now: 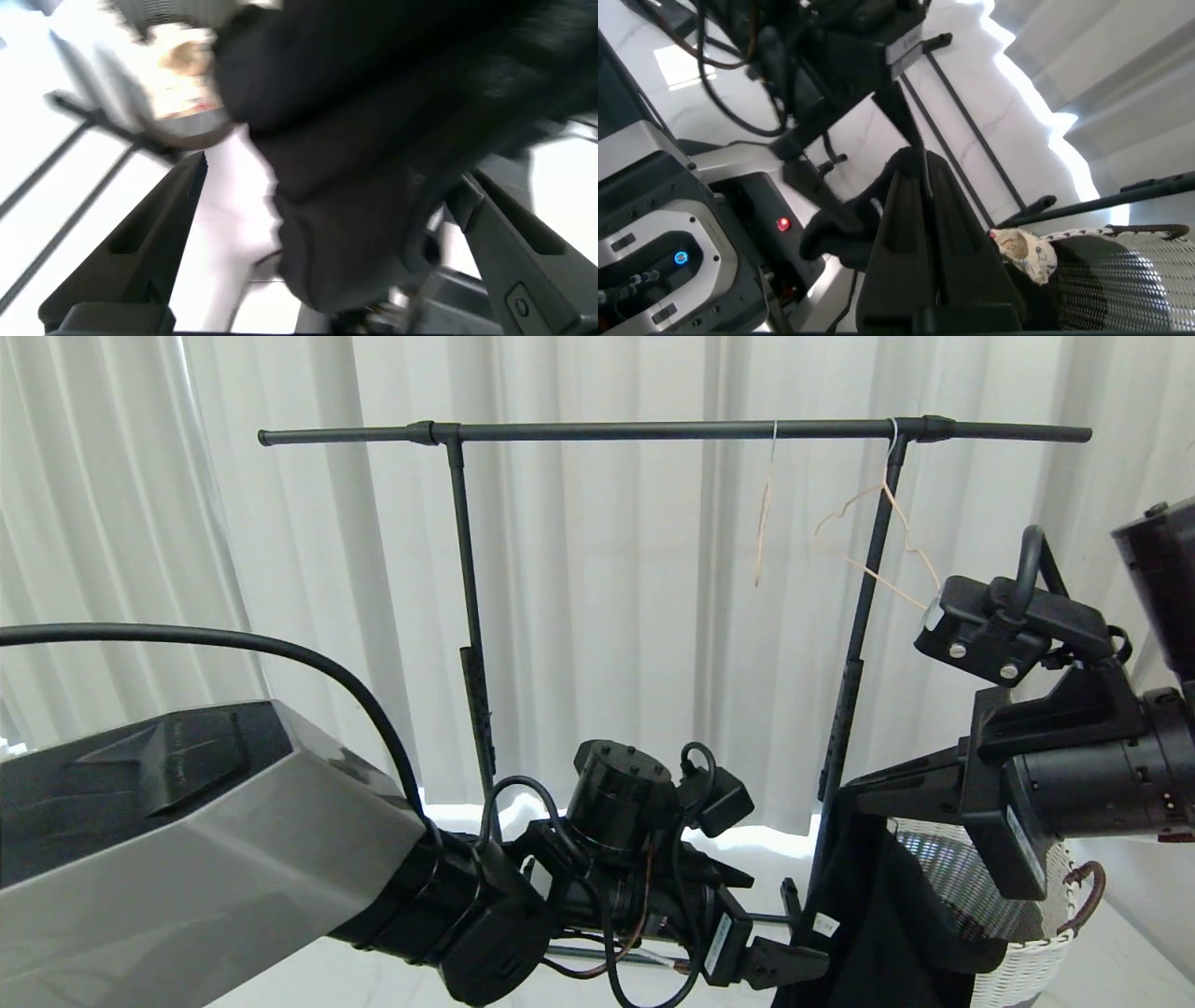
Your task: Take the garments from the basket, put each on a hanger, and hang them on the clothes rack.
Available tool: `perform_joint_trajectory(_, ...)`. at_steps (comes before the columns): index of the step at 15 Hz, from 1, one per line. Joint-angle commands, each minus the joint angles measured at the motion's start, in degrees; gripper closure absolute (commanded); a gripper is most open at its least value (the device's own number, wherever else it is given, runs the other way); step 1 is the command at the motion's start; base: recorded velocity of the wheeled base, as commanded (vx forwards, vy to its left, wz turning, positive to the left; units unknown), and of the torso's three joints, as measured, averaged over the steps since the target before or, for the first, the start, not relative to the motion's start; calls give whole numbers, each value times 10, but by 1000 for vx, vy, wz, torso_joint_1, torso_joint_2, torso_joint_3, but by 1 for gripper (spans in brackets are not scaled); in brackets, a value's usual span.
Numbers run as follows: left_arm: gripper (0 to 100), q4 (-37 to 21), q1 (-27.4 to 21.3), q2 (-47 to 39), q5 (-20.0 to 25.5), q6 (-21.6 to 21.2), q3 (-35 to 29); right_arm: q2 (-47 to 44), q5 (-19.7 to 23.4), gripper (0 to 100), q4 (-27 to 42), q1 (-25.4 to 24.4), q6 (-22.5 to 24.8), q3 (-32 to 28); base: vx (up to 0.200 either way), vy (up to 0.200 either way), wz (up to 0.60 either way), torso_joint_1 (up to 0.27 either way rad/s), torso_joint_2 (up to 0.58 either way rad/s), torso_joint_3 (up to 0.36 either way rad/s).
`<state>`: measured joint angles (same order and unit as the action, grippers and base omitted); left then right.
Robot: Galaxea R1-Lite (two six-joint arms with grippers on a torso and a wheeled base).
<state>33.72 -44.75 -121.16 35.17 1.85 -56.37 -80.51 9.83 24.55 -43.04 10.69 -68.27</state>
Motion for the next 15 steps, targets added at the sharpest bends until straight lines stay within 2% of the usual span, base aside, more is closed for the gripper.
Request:
perform_joint_trajectory(1, 0, -1, 6, -24, -25, 0, -2, -2, -1, 100, 1, 0, 0, 1, 0, 0, 0, 0, 0, 0)
perform_joint_trajectory(3, 0, 0, 12, -27, -49, -2, 8, -2, -1, 100, 1, 0, -1, 1, 0, 0, 0, 0, 0, 0)
perform_joint_trajectory(5, 0, -1, 19, -29, -50, -14, 16, -2, -1, 100, 1, 0, -2, 1, 0, 0, 0, 0, 0, 0)
perform_joint_trajectory(7, 0, -1, 28, -33, -52, -69, 33, -1, -1, 100, 1, 0, -2, 0, 0, 0, 0, 0, 0, 0)
perform_joint_trajectory(8, 0, -1, 37, -40, -66, -109, 43, -1, -1, 100, 1, 0, -2, 0, 0, 0, 0, 0, 0, 0)
perform_joint_trajectory(13, 0, 0, 36, -44, -78, -113, 43, 2, -1, 100, 1, 0, -2, 0, 0, 0, 0, 0, 0, 0)
perform_joint_trajectory(14, 100, 0, 35, -43, -78, -113, 43, 3, -1, 100, 1, 0, -2, 0, 0, 0, 0, 0, 0, 0)
perform_joint_trajectory(15, 100, 0, 34, -42, -78, -112, 45, 4, -2, 100, 1, 0, -2, 0, 0, 0, 0, 0, 0, 0)
